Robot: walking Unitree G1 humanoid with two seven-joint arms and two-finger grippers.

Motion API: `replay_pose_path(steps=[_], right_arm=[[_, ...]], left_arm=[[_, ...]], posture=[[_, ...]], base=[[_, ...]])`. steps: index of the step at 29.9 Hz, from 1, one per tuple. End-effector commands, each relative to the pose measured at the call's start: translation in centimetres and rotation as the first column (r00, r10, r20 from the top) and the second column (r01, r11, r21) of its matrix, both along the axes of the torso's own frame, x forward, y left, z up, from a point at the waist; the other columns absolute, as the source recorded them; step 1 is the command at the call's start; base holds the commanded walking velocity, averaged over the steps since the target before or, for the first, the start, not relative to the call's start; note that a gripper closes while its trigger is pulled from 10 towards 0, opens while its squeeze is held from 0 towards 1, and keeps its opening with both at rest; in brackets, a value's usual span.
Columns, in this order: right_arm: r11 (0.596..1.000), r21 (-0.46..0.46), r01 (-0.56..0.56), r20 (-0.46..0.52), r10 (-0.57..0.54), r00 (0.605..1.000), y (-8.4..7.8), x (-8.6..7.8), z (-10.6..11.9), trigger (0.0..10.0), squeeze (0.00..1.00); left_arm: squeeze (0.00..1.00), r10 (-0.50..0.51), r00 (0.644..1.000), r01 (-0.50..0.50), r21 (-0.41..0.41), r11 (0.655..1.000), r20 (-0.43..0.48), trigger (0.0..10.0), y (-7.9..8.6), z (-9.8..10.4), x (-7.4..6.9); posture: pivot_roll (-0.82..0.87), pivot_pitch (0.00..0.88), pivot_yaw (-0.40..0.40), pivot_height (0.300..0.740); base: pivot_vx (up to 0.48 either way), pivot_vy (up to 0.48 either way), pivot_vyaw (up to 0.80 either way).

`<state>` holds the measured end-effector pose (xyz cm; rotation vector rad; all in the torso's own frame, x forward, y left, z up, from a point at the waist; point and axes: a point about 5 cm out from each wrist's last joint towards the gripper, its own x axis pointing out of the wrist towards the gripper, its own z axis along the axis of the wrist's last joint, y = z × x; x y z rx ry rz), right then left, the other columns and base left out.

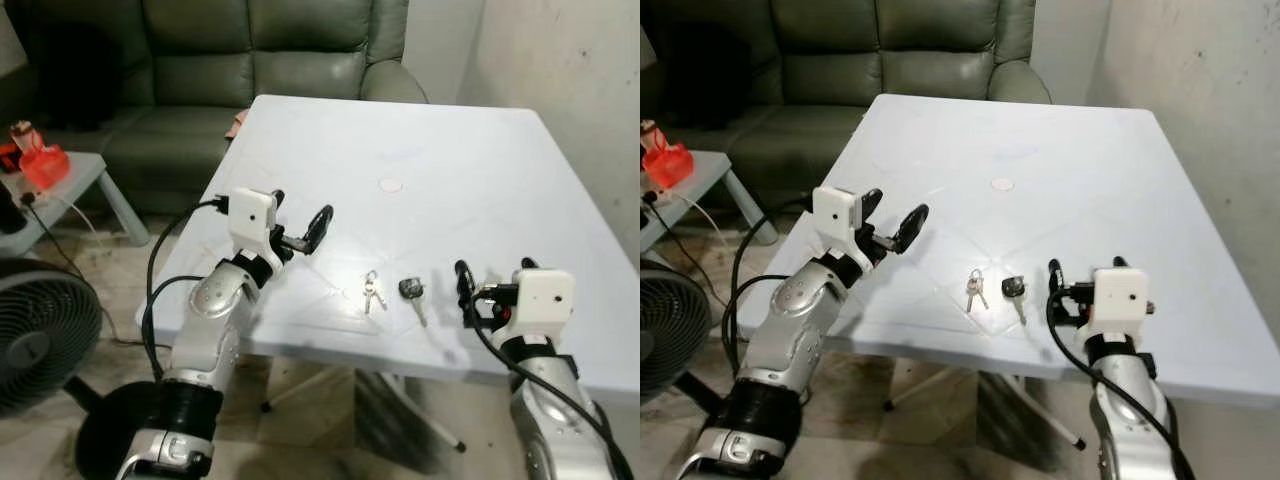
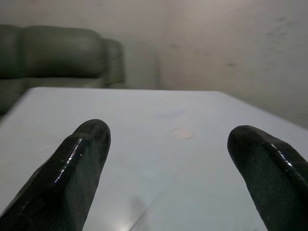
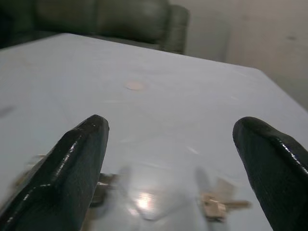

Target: Hang keys on a hook

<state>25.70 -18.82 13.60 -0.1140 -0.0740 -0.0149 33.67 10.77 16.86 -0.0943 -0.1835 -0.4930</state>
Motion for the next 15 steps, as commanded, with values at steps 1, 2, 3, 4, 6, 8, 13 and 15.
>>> replay_pose_path(steps=[1, 2, 3, 4, 6, 8, 13, 15], right_arm=[[1.000, -0.002, -0.002, 0.003, 0.002, 1.000, 0.2, 0.1, 0.2, 10.0, 0.00], [1.000, 0.002, 0.011, -0.012, -0.011, 1.000, 0.1, 0.3, 0.1, 10.0, 0.00], [1.000, -0.005, 0.021, -0.018, -0.022, 1.000, 0.0, 0.3, 0.1, 10.0, 0.00], [1.000, -0.011, 0.029, -0.020, -0.029, 0.999, 0.0, 0.4, 0.1, 10.0, 0.00], [0.999, 0.011, 0.037, -0.031, -0.037, 0.999, 0.0, 0.6, 0.2, 10.0, 0.00], [0.999, 0.014, 0.038, -0.039, -0.038, 0.999, 0.0, 0.9, 0.2, 10.0, 0.00], [0.997, 0.001, 0.078, -0.085, -0.078, 0.993, 0.2, 1.8, -0.2, 10.0, 0.00], [0.994, -0.021, 0.109, -0.120, -0.110, 0.987, 0.3, 2.5, -0.5, 10.0, 0.00]], left_arm=[[0.00, -0.003, 0.999, 0.002, 0.019, 1.000, 0.039, 10.0, 0.5, 0.4, -0.2], [0.00, -0.015, 0.999, 0.014, 0.036, 0.999, 0.047, 10.0, 0.5, 0.3, -0.4], [0.00, -0.023, 0.999, 0.021, 0.045, 0.999, 0.049, 10.0, 0.5, 0.2, -0.4], [0.00, -0.027, 0.998, 0.025, 0.051, 0.998, 0.051, 10.0, 0.4, 0.2, -0.5], [0.00, -0.055, 0.997, 0.051, 0.059, 0.997, 0.061, 10.0, 0.2, 0.1, -0.9], [0.00, -0.075, 0.995, 0.071, 0.062, 0.996, 0.065, 10.0, -0.1, 0.0, -1.2], [0.00, -0.128, 0.989, 0.123, 0.067, 0.990, 0.071, 10.0, -0.7, -0.3, -2.0], [0.00, -0.148, 0.986, 0.142, 0.075, 0.987, 0.074, 10.0, -1.1, -0.4, -2.3]], posture=[[-0.10, 0.044, 0.013, 0.740], [-0.10, 0.044, 0.012, 0.740], [-0.10, 0.044, 0.012, 0.740], [-0.10, 0.044, 0.012, 0.740], [-0.10, 0.045, 0.010, 0.740], [-0.09, 0.044, 0.002, 0.740], [-0.08, 0.049, -0.007, 0.740], [-0.08, 0.059, -0.016, 0.740]], base=[[0.000, 0.000, 0.00], [0.000, 0.000, 0.00], [0.000, 0.000, 0.00], [0.000, 0.000, 0.00], [0.000, 0.000, 0.00], [0.000, 0.000, 0.00], [0.000, 0.000, 0.00], [0.000, 0.000, 0.00]])
